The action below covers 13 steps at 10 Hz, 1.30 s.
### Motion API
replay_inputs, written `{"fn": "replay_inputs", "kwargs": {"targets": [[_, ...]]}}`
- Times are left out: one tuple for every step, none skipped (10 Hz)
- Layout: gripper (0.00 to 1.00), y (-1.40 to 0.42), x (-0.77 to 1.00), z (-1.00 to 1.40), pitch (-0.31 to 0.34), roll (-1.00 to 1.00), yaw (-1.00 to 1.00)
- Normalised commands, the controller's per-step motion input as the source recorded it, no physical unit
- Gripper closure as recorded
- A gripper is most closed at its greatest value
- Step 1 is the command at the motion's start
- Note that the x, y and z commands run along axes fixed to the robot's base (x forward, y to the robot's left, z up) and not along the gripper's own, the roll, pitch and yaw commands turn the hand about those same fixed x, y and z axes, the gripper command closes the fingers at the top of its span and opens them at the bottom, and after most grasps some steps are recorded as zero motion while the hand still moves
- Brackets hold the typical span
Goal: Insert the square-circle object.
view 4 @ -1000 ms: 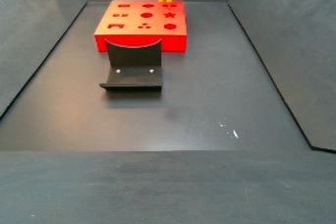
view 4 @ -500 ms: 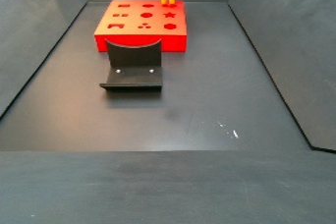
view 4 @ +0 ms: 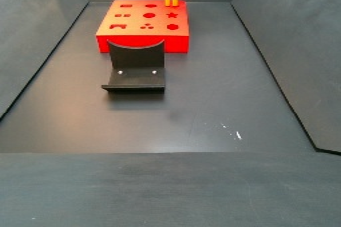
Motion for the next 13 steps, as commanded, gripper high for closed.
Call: {"fn": "replay_inputs", "kwargs": {"targets": [[1.00, 0.10, 0.00, -0.15, 0.000, 0.00, 0.00], [1.00, 0.18, -0.10, -0.06, 0.000, -0.05, 0.00], [1.00, 0.11, -0.03, -0.03, 0.000, -0.05, 0.00], [1.00, 0.03, -0.03, 0.00, 0.000, -0.04, -0.04], [1.00, 0.00, 0.00, -0.08, 0.000, 0.00, 0.00], [1.00, 0.00, 0.00, -0.01, 0.000, 0.01, 0.00], [1.00, 0.00, 0.00, 0.00, 0.000, 0.01, 0.00], [1.00, -0.06, 0.37, -0.55, 0.000, 0.00, -0.05], [1.00, -0.11, 0.35, -0.79, -0.033, 0.04, -0.10], [1.00, -0.14, 0.30, -0.77, 0.000, 0.11, -0.05], [1.00, -0.13, 0.26, -0.75, 0.000, 0.15, -0.04], [1.00, -0.15, 0.21, -0.66, 0.000, 0.22, -0.03], [1.00, -0.17, 0.15, -0.94, 0.000, 0.16, 0.00]]}}
